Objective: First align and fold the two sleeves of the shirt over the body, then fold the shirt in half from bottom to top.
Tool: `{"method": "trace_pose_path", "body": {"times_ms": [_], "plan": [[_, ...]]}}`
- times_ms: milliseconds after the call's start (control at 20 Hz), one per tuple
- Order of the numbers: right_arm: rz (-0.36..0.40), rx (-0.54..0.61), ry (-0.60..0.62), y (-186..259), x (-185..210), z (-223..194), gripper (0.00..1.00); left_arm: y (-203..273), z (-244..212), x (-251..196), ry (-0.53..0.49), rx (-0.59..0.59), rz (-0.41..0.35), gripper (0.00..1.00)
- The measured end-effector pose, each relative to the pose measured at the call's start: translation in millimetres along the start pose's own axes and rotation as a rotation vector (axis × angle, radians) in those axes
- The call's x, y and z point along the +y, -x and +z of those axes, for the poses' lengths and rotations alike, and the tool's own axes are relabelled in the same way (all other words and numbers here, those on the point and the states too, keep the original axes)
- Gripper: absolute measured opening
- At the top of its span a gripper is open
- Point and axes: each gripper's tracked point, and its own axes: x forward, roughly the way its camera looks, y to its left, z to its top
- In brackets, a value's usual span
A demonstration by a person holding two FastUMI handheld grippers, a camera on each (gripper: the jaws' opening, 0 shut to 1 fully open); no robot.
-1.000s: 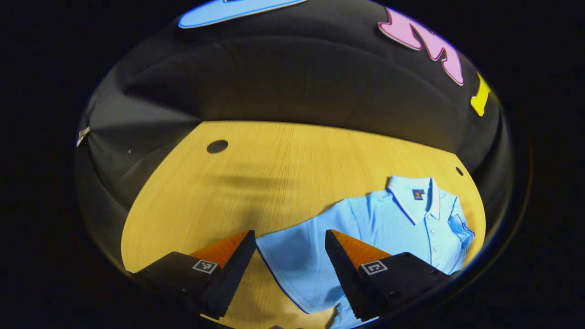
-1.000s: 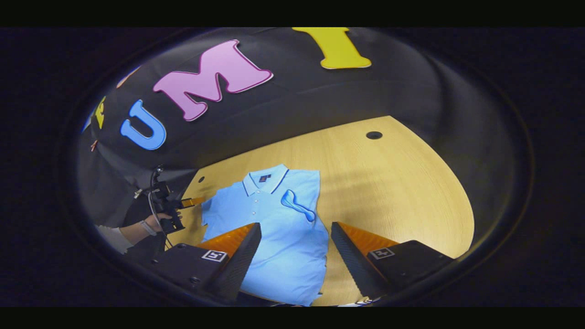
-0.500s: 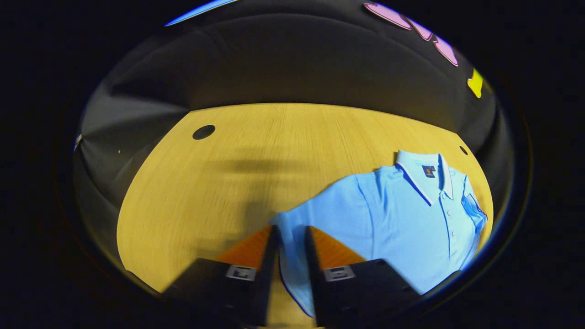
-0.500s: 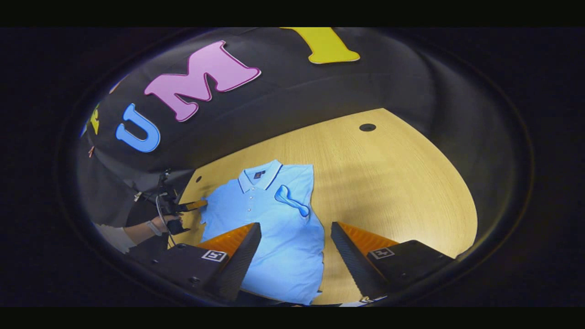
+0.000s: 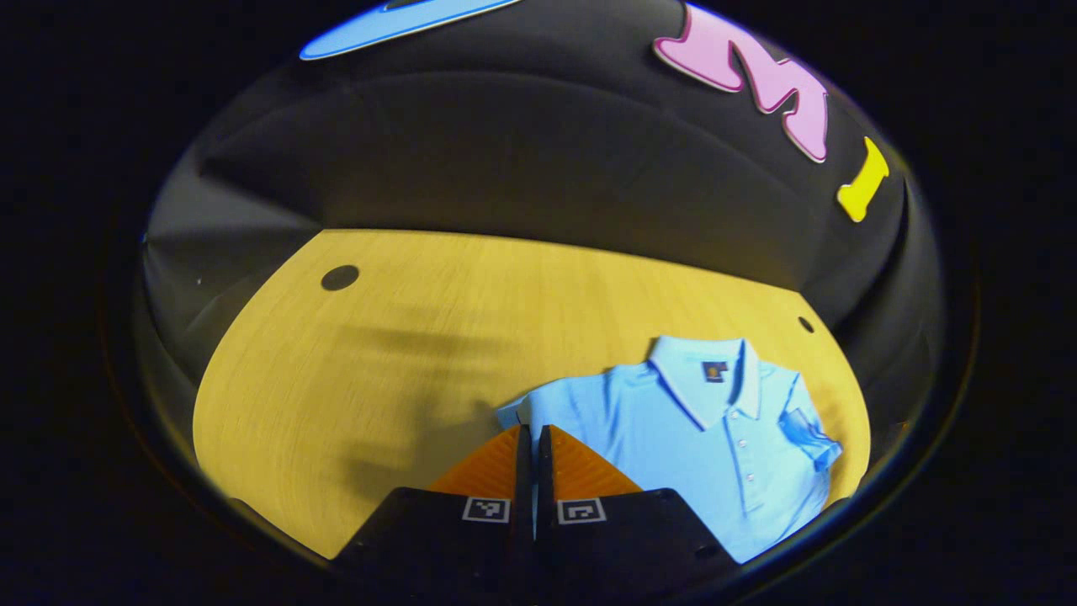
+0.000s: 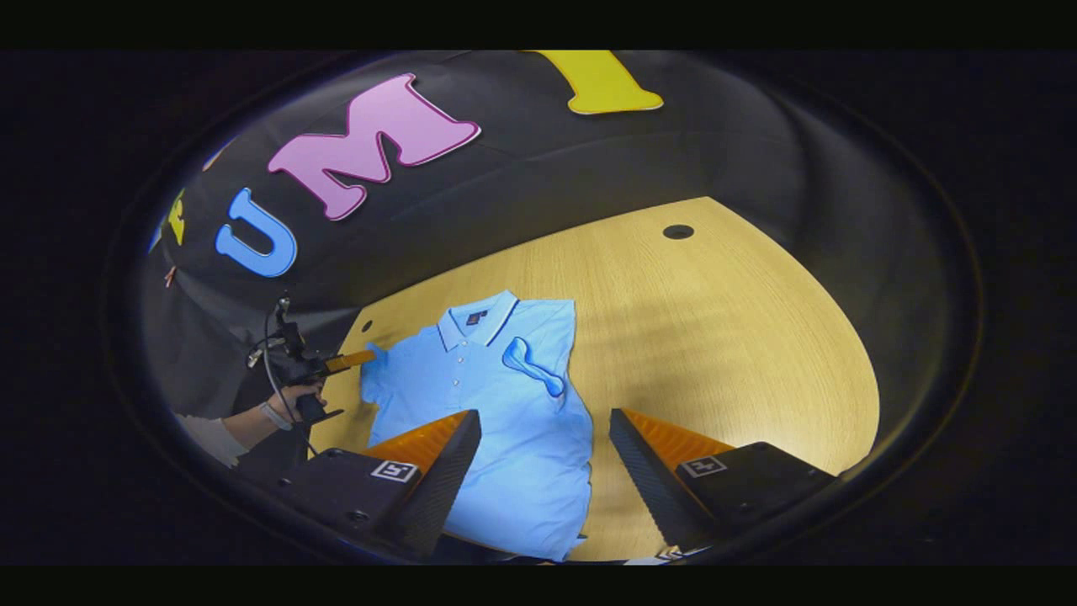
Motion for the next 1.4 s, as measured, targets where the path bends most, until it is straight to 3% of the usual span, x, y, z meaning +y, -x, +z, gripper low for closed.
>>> {"method": "trace_pose_path", "body": {"times_ms": [200, 450, 550, 650, 850, 1000, 1100, 1150, 1200, 1250, 1400], "plan": [[0.012, -0.002, 0.009, 2, 2, -3, 0.96, 3, 2, -46, -0.041, 0.000, -0.075, 0.06], [0.022, 0.007, 0.017, 3, 0, -13, 0.96, -21, -37, -88, -0.045, 0.122, -0.094, 0.06], [0.026, 0.015, 0.010, 2, -1, -20, 0.96, -25, -46, -98, -0.057, 0.155, -0.090, 0.10], [0.037, 0.024, 0.004, 0, -1, -27, 0.96, -21, -48, -118, -0.026, 0.167, -0.147, 0.15], [0.053, 0.051, -0.009, -1, -4, -42, 0.96, 11, -43, -133, -0.005, 0.155, -0.232, 0.89], [0.083, 0.075, -0.034, 2, -3, -58, 1.00, 53, -38, -127, 0.045, 0.132, -0.269, 0.91], [0.114, 0.124, -0.042, 5, -1, -79, 0.87, 86, -45, -112, 0.072, 0.133, -0.276, 0.91], [0.126, 0.148, -0.036, 7, 0, -91, 0.96, 101, -53, -104, 0.075, 0.132, -0.280, 0.91], [0.132, 0.167, -0.033, 8, -1, -102, 0.87, 117, -65, -93, 0.074, 0.142, -0.276, 0.91], [0.148, 0.192, -0.038, 10, 1, -115, 0.96, 132, -81, -83, 0.074, 0.159, -0.272, 0.91], [0.181, 0.247, -0.070, 22, 4, -149, 0.96, 174, -130, -56, 0.091, 0.215, -0.274, 0.91]]}}
